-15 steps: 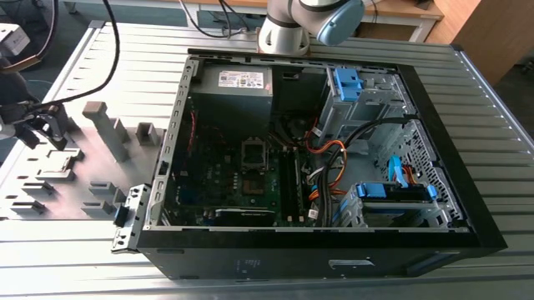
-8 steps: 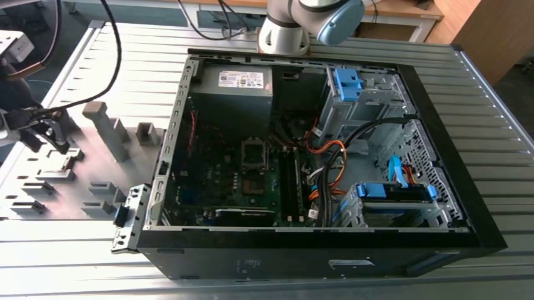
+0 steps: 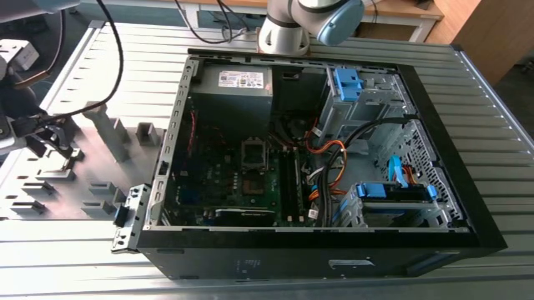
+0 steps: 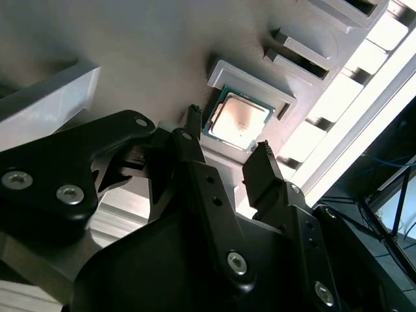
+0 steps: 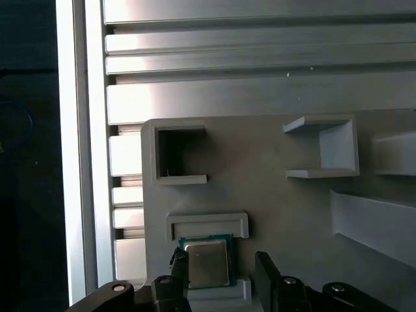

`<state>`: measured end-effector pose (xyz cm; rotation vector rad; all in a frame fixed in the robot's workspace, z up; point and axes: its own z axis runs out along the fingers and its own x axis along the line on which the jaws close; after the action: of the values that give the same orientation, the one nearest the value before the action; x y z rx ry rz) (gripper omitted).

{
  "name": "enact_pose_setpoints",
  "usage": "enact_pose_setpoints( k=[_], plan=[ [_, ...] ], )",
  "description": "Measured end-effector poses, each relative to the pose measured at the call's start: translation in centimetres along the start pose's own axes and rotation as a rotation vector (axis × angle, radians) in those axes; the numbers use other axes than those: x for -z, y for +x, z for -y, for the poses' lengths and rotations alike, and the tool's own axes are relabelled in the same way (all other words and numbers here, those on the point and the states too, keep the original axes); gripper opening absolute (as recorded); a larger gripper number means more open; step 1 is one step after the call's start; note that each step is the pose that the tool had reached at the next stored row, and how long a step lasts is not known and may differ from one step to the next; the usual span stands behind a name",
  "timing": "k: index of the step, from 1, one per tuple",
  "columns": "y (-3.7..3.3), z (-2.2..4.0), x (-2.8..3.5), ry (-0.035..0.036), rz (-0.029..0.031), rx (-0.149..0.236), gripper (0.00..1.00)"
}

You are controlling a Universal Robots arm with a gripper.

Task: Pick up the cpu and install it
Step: 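Pick up the cpu and move it towards the insertion slot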

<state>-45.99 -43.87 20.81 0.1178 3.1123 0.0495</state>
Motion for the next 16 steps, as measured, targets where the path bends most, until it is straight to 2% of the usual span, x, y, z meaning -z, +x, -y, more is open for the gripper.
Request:
enact_pose_setpoints(
  k=[4,12,16],
  plan=[
    [0.11,0.03,-0.67,0.0003,0.0000,0.000,0.53],
    [0.47,0.08,-1.53,0.0014,-0.0001,0.000,0.53],
    [0.63,0.09,-1.71,0.0015,0.0000,0.000,0.53]
  ],
)
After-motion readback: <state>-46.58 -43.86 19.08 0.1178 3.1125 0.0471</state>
